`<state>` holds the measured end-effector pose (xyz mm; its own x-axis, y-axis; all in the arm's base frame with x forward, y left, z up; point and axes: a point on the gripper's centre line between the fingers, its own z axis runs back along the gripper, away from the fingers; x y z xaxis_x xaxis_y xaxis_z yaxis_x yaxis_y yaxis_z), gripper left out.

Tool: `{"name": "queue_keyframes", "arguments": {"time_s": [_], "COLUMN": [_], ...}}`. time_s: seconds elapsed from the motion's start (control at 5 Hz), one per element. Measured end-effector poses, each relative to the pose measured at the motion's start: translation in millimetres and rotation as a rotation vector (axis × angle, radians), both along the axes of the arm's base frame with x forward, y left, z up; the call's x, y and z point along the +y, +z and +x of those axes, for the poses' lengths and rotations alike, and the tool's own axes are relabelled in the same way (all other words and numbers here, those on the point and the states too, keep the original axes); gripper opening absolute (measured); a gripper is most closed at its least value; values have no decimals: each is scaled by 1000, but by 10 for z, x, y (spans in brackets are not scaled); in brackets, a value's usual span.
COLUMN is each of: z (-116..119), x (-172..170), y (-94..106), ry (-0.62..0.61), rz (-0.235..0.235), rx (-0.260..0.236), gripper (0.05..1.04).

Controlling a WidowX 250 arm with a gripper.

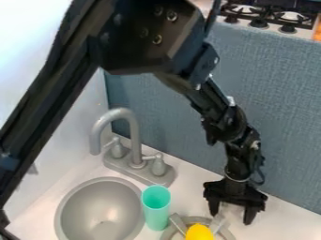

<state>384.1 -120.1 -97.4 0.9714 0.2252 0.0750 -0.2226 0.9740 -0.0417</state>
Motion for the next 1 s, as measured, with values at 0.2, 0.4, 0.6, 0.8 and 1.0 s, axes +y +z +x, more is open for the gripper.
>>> {"name": "queue_keyframes", "arguments": {"time_s": [0.2, 0.4, 0.6, 0.8, 1.0], "z": [-113, -232, -360, -559, -750], "x": [21, -53, -229, -355, -596], "y": [136, 289, 513, 747, 876], "ry": [27, 19, -34, -88, -197], "rz": [-4, 2, 12, 41, 41], "rx": [-12, -8, 10, 91, 145], "gripper": [1000, 1000, 1000, 1000, 1000]}}
